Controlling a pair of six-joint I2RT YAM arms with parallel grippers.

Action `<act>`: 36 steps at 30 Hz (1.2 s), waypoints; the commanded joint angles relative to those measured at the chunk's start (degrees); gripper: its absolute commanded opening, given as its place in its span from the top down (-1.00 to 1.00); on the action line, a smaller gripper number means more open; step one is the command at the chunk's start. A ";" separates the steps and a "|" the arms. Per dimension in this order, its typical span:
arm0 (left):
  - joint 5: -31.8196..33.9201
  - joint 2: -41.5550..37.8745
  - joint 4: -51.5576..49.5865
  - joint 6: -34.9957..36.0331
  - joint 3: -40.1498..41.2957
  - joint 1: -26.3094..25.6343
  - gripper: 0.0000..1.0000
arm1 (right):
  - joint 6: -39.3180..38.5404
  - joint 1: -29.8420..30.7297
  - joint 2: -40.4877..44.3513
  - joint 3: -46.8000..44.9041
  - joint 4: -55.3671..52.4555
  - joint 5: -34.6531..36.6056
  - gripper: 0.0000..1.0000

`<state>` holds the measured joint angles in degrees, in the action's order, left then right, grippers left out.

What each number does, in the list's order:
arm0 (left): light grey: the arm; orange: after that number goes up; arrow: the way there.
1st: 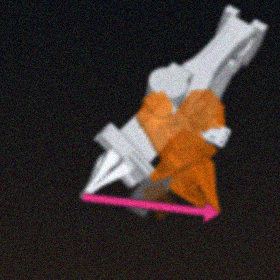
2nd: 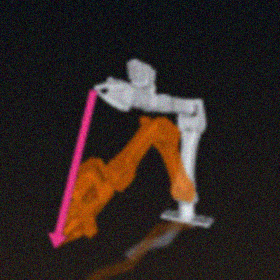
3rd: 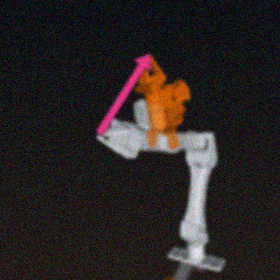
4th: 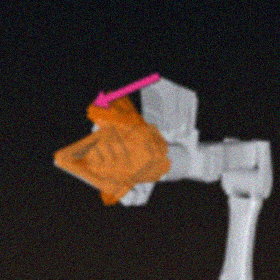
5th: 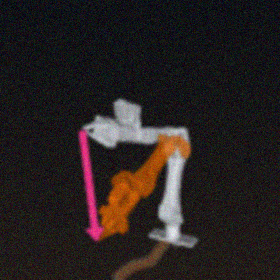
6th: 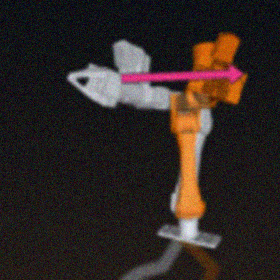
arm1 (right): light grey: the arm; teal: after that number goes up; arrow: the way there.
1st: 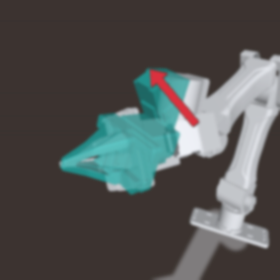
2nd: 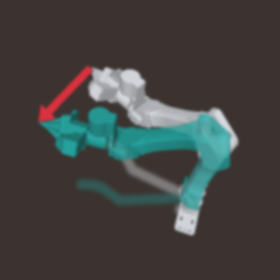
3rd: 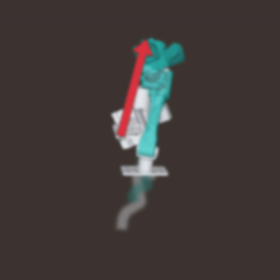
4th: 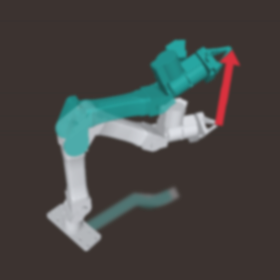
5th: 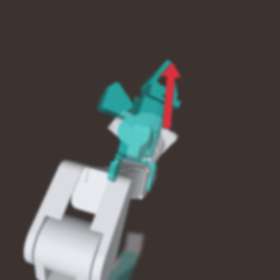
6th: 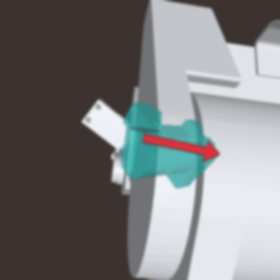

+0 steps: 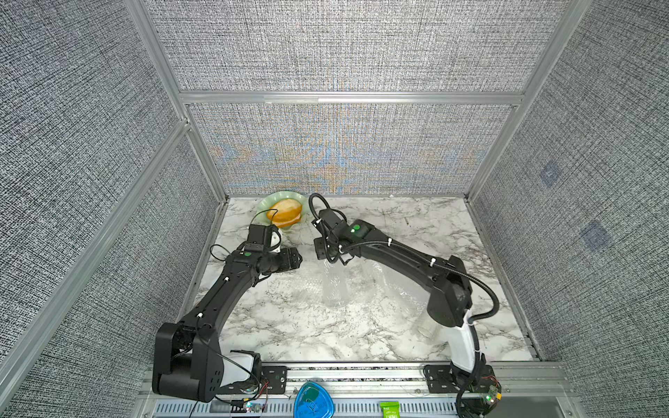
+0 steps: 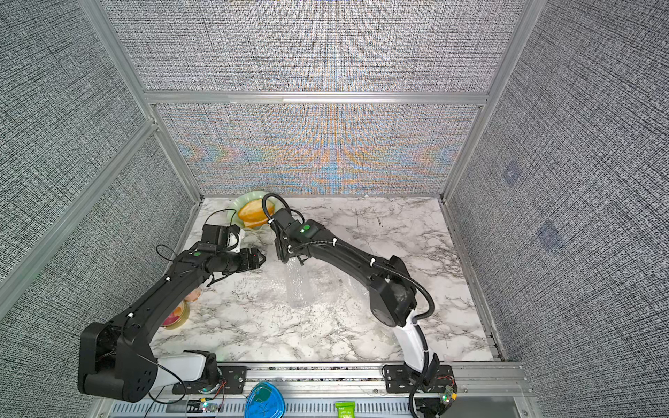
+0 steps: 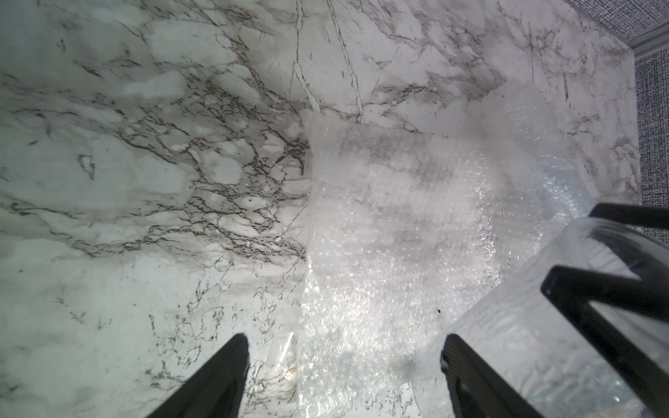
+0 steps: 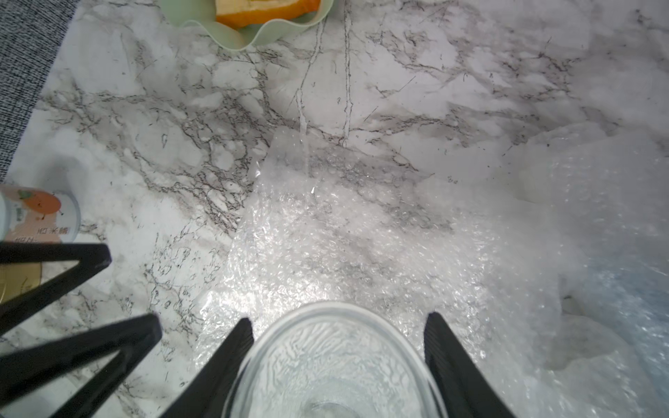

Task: Unwrap the vase from the bubble wrap
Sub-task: Pick up the vase from the bubble wrap.

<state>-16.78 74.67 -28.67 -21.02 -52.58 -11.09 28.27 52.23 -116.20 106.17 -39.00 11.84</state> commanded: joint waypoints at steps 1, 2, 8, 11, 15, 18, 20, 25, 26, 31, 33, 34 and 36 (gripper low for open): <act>0.71 -0.73 1.05 0.58 0.19 0.10 -0.71 | -3.43 1.47 4.63 -8.17 11.11 3.35 0.04; 0.85 -0.83 1.06 0.58 0.27 0.03 -0.72 | -4.37 2.13 6.44 -11.10 13.77 3.67 0.04; 0.85 -1.35 1.42 0.66 0.31 0.04 -0.72 | -11.36 6.31 15.05 -24.41 26.88 4.68 0.04; 0.84 -1.42 1.51 0.69 0.39 0.06 -0.72 | -12.98 7.39 18.12 -27.96 29.91 4.53 0.04; 0.95 -1.51 1.51 0.70 0.43 0.08 -0.72 | -15.06 8.31 22.23 -33.14 34.75 4.62 0.04; 0.95 -1.40 1.51 0.59 0.49 0.02 -0.72 | -16.62 8.75 25.12 -37.44 39.23 4.48 0.04; 0.89 -1.42 1.51 0.62 0.51 0.08 -0.72 | -17.50 9.07 27.17 -39.55 40.97 4.69 0.04; 0.51 -1.02 1.59 0.71 0.41 0.03 -0.72 | -19.00 9.03 31.49 -43.23 45.00 5.28 0.04; 0.43 -0.94 1.60 0.71 0.39 0.03 -0.72 | -19.31 8.97 32.11 -43.41 45.64 5.55 0.04; -0.53 -0.97 1.77 0.87 0.47 0.03 -0.72 | -20.34 7.75 34.00 -41.97 46.60 5.98 0.04; -0.87 -0.95 2.00 0.89 0.63 0.02 -0.71 | -20.60 6.60 34.17 -41.04 46.69 4.99 0.04; -1.06 -0.96 2.03 0.90 0.64 0.02 -0.72 | -20.71 5.89 34.15 -40.23 46.66 4.34 0.04; -1.36 -0.86 2.12 0.84 0.72 0.09 -0.72 | -20.43 4.27 33.52 -38.46 46.17 3.83 0.04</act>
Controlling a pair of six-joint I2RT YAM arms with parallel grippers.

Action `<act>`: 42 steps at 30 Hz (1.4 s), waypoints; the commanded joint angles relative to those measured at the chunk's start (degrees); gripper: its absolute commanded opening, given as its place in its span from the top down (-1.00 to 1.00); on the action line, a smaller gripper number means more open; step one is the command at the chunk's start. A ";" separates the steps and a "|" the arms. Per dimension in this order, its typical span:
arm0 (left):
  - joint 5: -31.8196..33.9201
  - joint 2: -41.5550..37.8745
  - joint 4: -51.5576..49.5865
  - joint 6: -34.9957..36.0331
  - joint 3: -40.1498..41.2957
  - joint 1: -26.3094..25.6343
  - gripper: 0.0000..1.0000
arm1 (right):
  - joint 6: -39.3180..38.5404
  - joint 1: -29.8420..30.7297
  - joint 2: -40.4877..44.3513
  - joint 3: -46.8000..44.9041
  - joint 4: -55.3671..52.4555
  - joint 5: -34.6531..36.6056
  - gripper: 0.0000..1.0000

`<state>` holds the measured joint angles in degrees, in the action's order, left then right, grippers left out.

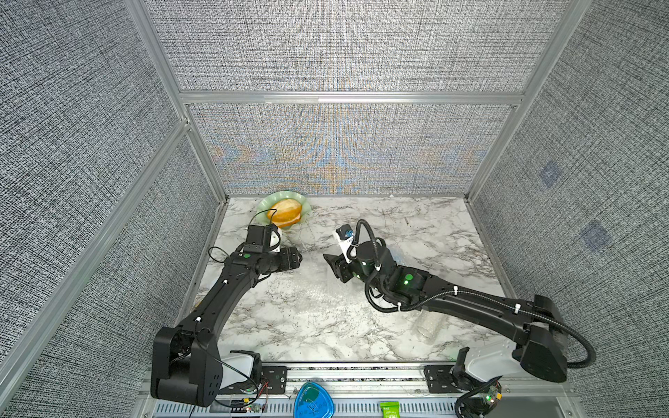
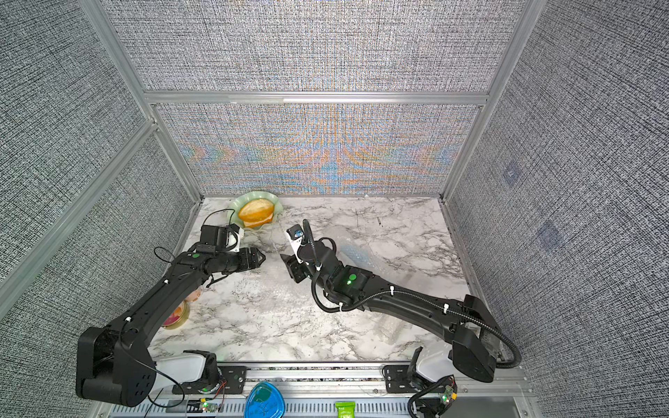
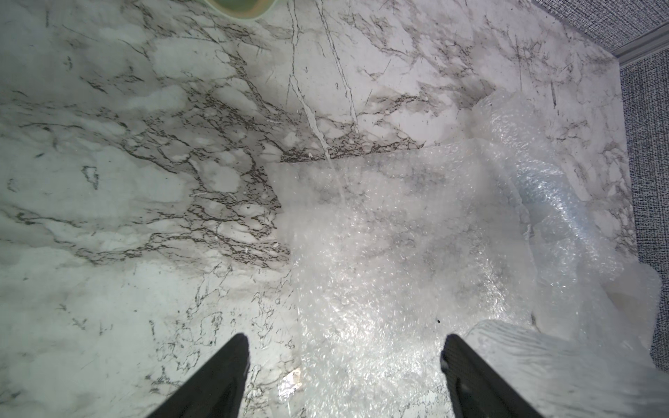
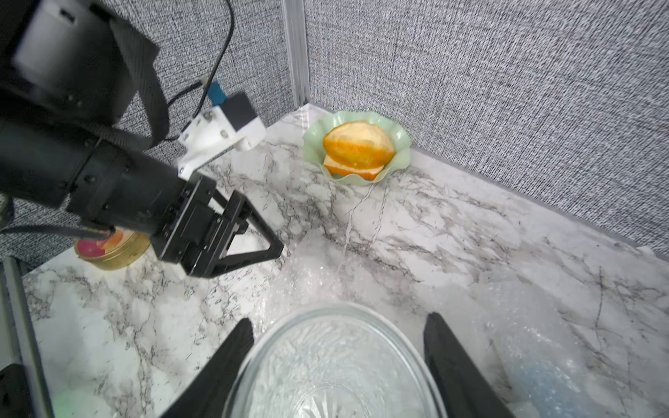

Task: Unwrap the vase from the bubble wrap
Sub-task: Pick up the vase from the bubble wrap, then place the vase at the center of the board.

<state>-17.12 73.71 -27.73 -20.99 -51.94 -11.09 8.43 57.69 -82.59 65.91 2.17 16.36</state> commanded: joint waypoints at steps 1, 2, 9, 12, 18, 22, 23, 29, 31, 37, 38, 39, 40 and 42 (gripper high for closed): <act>-1.15 0.15 1.17 0.86 0.00 0.02 -0.72 | -0.69 -2.24 -0.73 2.87 4.78 -1.20 0.04; -1.29 0.16 1.18 0.82 0.02 0.03 -0.72 | -0.69 -3.25 -1.53 3.83 4.85 -1.16 0.04; -1.60 0.17 1.35 0.95 0.17 0.05 -0.72 | -1.17 -11.37 -10.55 13.60 5.13 -4.70 0.04; -1.21 0.14 1.32 0.95 0.11 0.05 -0.72 | -2.33 -13.96 -15.78 18.30 6.31 -5.77 0.04; -0.74 0.93 1.14 0.95 0.00 0.19 -0.72 | -4.88 -17.18 -27.47 29.19 8.27 -7.10 0.04; -0.07 1.20 1.00 1.13 0.30 0.15 -0.72 | -5.50 -19.22 -34.97 36.34 9.69 -8.34 0.04; 0.23 1.30 0.97 1.11 0.30 0.13 -0.71 | -5.48 -19.74 -36.91 38.32 9.75 -8.76 0.04; 1.16 2.40 0.45 1.14 -0.12 0.18 -0.72 | -6.56 -21.60 -48.01 50.66 9.45 -10.34 0.04; 1.42 2.55 0.53 1.22 0.04 0.19 -0.72 | -6.94 -22.14 -51.88 55.82 8.03 -10.68 0.04; 1.75 3.35 0.54 1.35 -0.22 0.14 -0.72 | -6.61 -23.49 -62.86 71.80 3.46 -12.94 0.03; 1.73 3.60 0.50 1.37 -0.32 0.18 -0.72 | -6.51 -23.67 -64.19 73.66 3.07 -13.38 0.03; 1.75 3.78 0.48 1.37 -0.32 0.15 -0.72 | -6.47 -23.81 -65.16 75.03 2.72 -13.65 0.03; 1.82 3.89 0.31 1.40 -0.45 0.19 -0.72 | -6.57 -23.88 -66.14 76.21 2.49 -13.89 0.02; 1.91 4.11 0.35 1.43 -0.45 0.18 -0.72 | -6.90 -23.94 -67.34 77.61 2.39 -14.59 0.01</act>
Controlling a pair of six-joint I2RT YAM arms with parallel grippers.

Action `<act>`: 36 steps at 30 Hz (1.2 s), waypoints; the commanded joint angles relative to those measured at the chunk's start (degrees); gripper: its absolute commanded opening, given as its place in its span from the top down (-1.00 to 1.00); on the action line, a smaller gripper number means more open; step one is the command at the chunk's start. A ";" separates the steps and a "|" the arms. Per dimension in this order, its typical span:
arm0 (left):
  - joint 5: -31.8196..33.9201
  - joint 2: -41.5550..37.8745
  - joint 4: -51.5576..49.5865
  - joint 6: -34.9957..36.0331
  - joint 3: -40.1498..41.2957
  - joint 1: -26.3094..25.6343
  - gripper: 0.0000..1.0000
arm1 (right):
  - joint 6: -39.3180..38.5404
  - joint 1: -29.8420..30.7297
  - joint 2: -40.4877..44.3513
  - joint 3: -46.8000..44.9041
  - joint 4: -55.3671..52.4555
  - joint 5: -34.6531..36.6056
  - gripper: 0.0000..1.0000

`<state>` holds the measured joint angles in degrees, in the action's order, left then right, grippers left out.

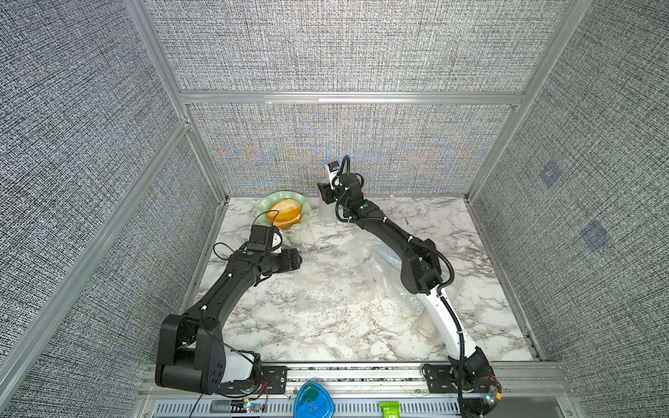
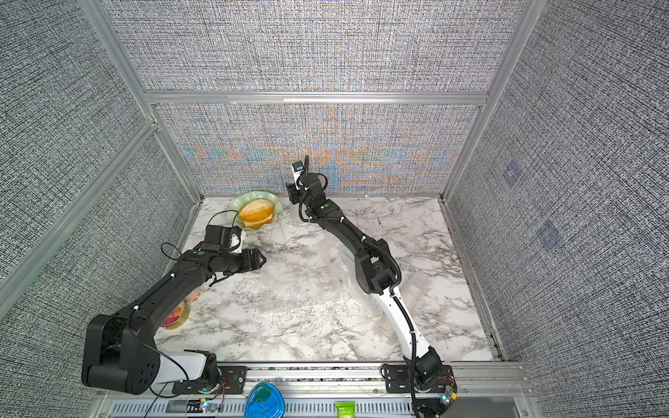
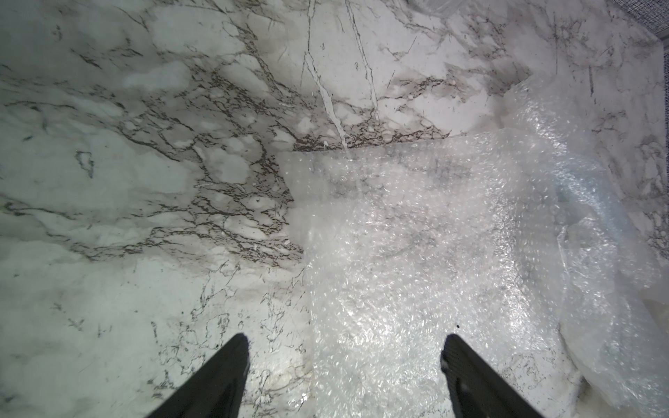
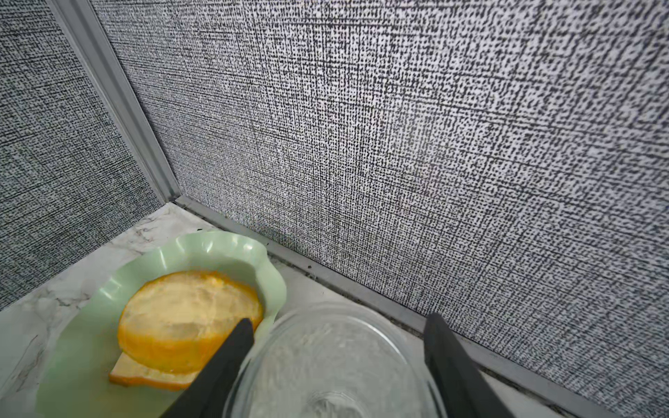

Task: Unwrap the vase from the bubble wrap
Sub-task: Place the vase at the center of the board.

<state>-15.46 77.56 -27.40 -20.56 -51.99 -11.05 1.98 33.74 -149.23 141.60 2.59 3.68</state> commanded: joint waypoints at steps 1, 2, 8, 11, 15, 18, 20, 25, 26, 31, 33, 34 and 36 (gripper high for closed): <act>0.31 0.25 0.05 1.03 -0.45 0.14 -0.72 | -0.63 0.01 -1.21 2.23 1.98 -2.24 0.00; 0.35 0.31 0.15 0.99 -0.41 0.14 -0.72 | -0.82 -0.07 -1.45 2.28 2.07 -2.49 -0.01; 0.16 1.06 -0.07 1.12 -0.80 0.14 -0.72 | -1.42 -0.07 -2.20 2.36 1.74 -3.60 -0.11; 0.39 1.19 -0.15 1.09 -0.91 0.11 -0.72 | -1.84 -0.08 -2.37 2.58 1.61 -3.68 -0.34; 1.01 0.94 -0.33 1.13 -0.71 0.14 -0.72 | -2.31 -0.07 -2.86 4.03 1.48 -3.86 -0.66; 1.39 1.13 -0.43 1.12 -0.83 0.10 -0.73 | -2.57 -0.09 -2.24 5.57 1.15 -3.69 -0.89; 1.68 1.06 -0.55 1.09 -0.97 0.11 -0.73 | -2.82 -0.09 -0.49 5.46 1.36 -3.48 -0.98; 3.01 0.08 -0.88 0.98 -1.02 0.13 -0.76 | -3.31 -0.18 8.40 -1.86 2.56 -1.78 -0.98; 3.22 -0.24 -0.86 0.97 -0.97 0.09 -0.77 | -3.20 -0.21 11.70 -5.14 3.29 -1.52 -0.98; 2.45 -1.17 -0.57 0.87 -0.58 0.12 -0.77 | -1.20 -0.17 28.48 -22.49 2.60 2.57 -0.97; 1.96 -1.29 -0.56 0.87 -0.70 0.13 -0.77 | 0.22 -0.23 36.03 -30.61 0.79 3.83 -0.97; 1.62 -1.38 -0.52 0.86 -0.78 0.13 -0.77 | 1.15 -0.10 39.91 -34.52 -1.03 4.54 -0.97; 1.18 -1.50 -0.49 0.69 -0.75 0.14 -0.77 | 3.27 -0.03 46.58 -40.89 -6.00 5.32 -0.96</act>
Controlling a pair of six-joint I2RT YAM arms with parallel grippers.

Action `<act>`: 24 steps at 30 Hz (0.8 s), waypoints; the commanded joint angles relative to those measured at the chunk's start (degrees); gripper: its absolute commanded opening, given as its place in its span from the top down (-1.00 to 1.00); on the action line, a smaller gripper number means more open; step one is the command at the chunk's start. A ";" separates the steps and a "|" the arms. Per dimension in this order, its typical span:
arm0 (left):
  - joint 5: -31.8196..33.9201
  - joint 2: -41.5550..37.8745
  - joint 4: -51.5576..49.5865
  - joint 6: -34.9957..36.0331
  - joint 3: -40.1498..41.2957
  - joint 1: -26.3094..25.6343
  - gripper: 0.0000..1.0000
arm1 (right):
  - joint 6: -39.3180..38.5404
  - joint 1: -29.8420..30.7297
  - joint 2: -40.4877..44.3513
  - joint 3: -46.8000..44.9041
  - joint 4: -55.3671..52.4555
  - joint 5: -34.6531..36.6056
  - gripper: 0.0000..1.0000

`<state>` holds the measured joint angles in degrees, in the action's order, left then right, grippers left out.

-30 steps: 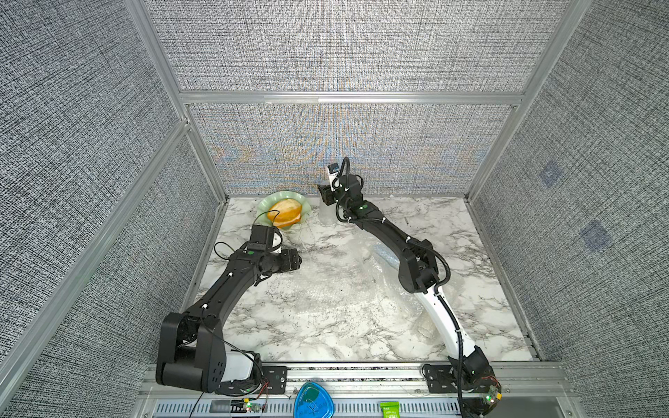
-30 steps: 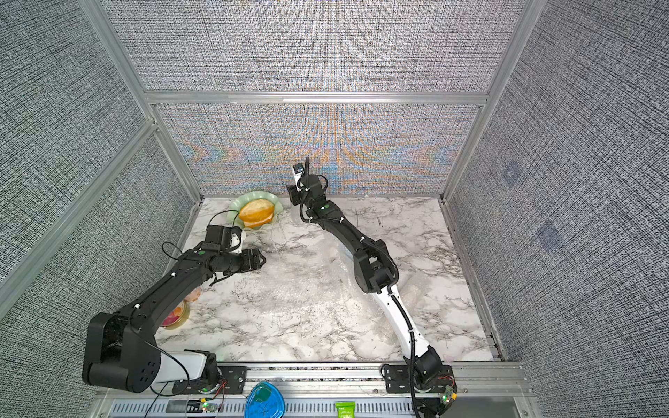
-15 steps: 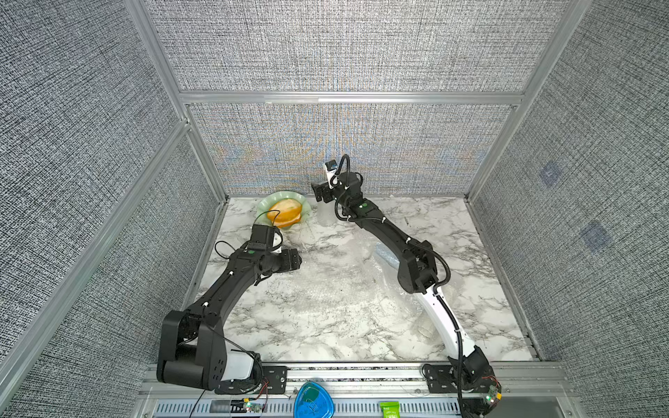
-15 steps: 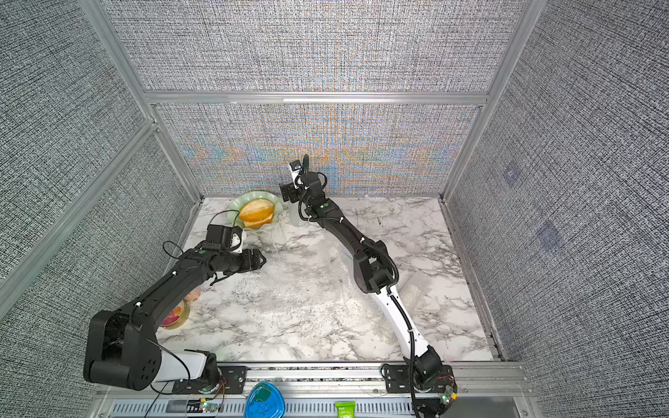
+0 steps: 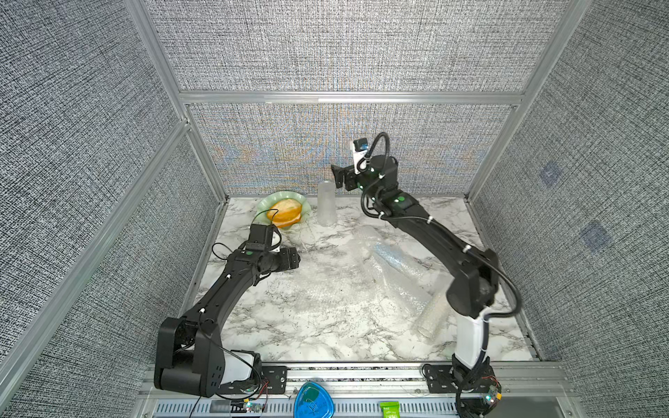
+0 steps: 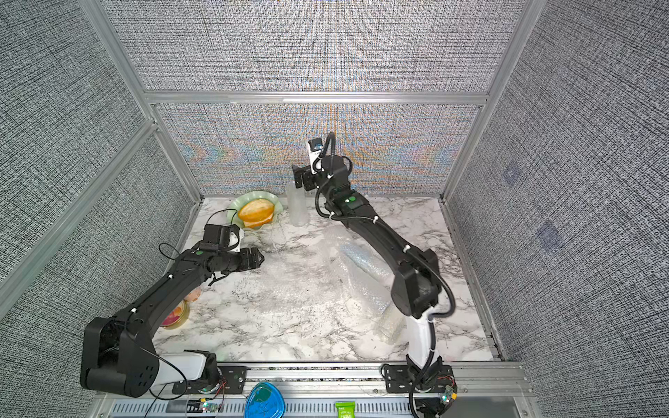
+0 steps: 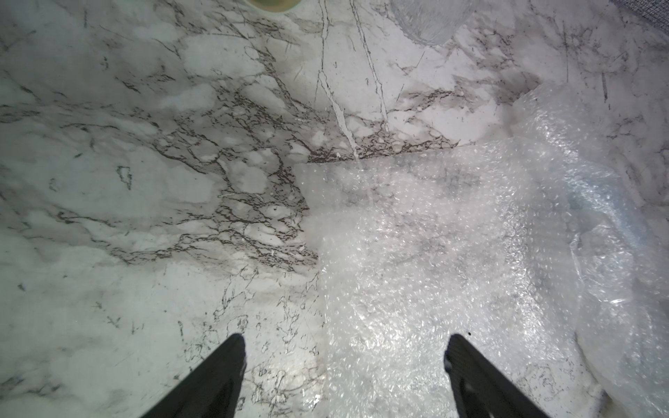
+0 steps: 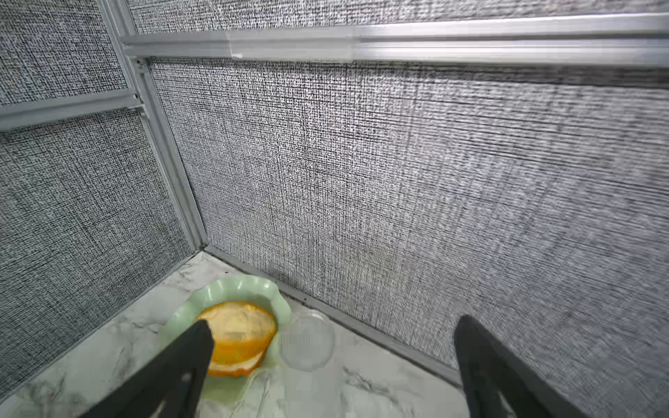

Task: Unwrap the vase from the bubble wrap
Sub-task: Pick up the bubble wrap from the center of the board.

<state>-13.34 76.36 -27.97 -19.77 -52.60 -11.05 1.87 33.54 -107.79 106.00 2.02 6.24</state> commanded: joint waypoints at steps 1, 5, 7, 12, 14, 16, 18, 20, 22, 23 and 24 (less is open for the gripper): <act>-1.19 -0.44 0.09 -0.15 -0.06 0.07 -0.77 | 4.62 0.21 8.49 -7.95 -9.05 3.19 -0.95; -2.24 -0.81 -0.08 -0.10 0.19 0.07 -0.77 | 7.27 1.48 18.90 -18.61 -23.70 6.06 -0.93; -2.57 -1.20 -0.06 -0.08 0.26 0.15 -0.78 | 9.32 2.00 22.86 -23.69 -29.39 6.77 -0.93; -4.65 -2.19 1.20 0.84 1.16 0.14 -0.78 | 13.34 2.67 30.03 -36.53 -37.32 6.30 -0.95; -4.98 -2.57 1.39 0.87 1.31 0.13 -0.79 | 14.37 2.80 31.03 -39.46 -40.11 5.33 -0.96; -5.10 -2.83 1.75 0.95 1.52 0.15 -0.80 | 14.24 3.04 30.57 -41.16 -42.45 4.89 -0.96; -5.29 -3.01 1.77 0.90 1.51 0.15 -0.80 | 13.19 3.23 29.16 -41.42 -45.04 4.26 -0.97; -5.11 -3.14 1.86 0.89 1.62 0.14 -0.80 | 11.72 3.28 26.72 -41.22 -46.98 3.52 -0.97; -5.04 -3.28 1.80 0.92 1.60 0.12 -0.80 | 10.10 3.59 23.95 -40.71 -48.37 3.28 -0.97; -5.03 -3.39 1.86 1.00 1.59 0.08 -0.80 | 9.12 3.89 22.47 -40.48 -48.82 3.19 -0.97; -5.03 -3.40 1.78 0.97 1.61 0.14 -0.80 | 8.29 4.23 21.17 -40.12 -49.48 3.55 -0.97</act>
<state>-17.96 73.28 -27.05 -19.33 -51.09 -11.05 12.67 37.21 -84.66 65.23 -43.27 10.20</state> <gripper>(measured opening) 0.900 0.984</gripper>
